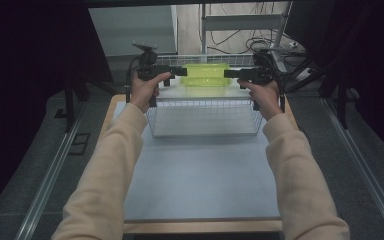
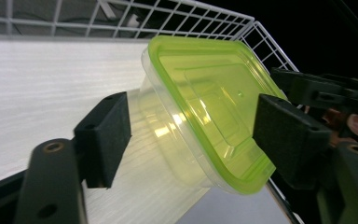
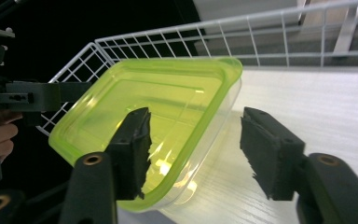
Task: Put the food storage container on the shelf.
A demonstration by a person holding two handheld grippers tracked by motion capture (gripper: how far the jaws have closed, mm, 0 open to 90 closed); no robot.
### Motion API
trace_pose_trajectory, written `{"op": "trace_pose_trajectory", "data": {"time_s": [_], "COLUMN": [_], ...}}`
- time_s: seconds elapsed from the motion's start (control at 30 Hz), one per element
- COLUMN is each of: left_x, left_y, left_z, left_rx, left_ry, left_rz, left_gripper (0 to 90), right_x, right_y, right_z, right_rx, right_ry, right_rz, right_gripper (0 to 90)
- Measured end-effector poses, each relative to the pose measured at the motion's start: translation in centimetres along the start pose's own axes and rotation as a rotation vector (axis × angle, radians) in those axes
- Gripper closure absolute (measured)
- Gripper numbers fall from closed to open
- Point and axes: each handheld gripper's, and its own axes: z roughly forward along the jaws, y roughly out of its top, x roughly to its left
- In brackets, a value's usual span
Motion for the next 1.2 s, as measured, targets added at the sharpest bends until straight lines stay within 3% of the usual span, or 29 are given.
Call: {"op": "trace_pose_trajectory", "data": {"time_s": [0.07, 0.17, 0.27, 0.43, 0.73, 0.83, 0.93, 0.97, 1.07, 1.13, 1.17, 1.2], "left_x": [-0.4, -1.2, -1.9, -2.8, -4.0, -3.9, -3.8, -3.7, -3.3, -3.1, -2.9, -2.8], "left_y": [-0.2, -1.0, -2.1, -5.1, -12.5, -14.8, -17.0, -17.8, -19.9, -21.3, -22.1, -22.9], "left_z": [-0.6, -1.5, -2.4, -4.1, -6.2, -6.6, -7.2, -7.4, -7.9, -8.1, -8.1, -8.1], "left_rx": [-0.009, -0.006, 0.002, -0.031, -0.031, -0.013, -0.009, -0.006, -0.004, -0.008, 0.002, 0.008], "left_ry": [0.004, 0.025, 0.027, 0.001, 0.011, -0.012, -0.011, -0.009, -0.003, 0.009, 0.008, 0.009], "left_rz": [0.018, 0.091, 0.135, 0.160, 0.255, 0.253, 0.268, 0.273, 0.284, 0.281, 0.278, 0.276], "left_gripper": [24.7, 24.3, 23.3, 23.2, 23.0, 22.6, 22.4, 22.4, 22.5, 22.9, 22.9, 23.0], "right_x": [0.3, 0.8, 1.3, 1.7, 1.6, 1.7, 1.8, 1.8, 1.9, 1.5, 1.5, 1.3], "right_y": [-0.1, -0.5, -1.5, -3.7, -10.3, -12.3, -15.1, -15.1, -17.5, -20.0, -20.0, -21.7], "right_z": [-0.6, -1.7, -2.9, -5.1, -7.8, -8.4, -9.3, -9.3, -9.7, -9.6, -9.6, -9.6], "right_rx": [-0.015, -0.042, -0.052, -0.056, -0.018, -0.011, -0.012, -0.012, -0.006, 0.021, 0.021, 0.040], "right_ry": [0.005, 0.038, 0.059, 0.100, 0.143, 0.153, 0.165, 0.165, 0.169, 0.189, 0.189, 0.188], "right_rz": [-0.022, -0.053, -0.082, -0.126, -0.190, -0.215, -0.239, -0.239, -0.263, -0.241, -0.241, -0.238], "right_gripper": [39.0, 37.1, 35.9, 35.8, 34.7, 33.7, 32.7, 32.7, 32.3, 31.2, 31.2, 30.8]}}
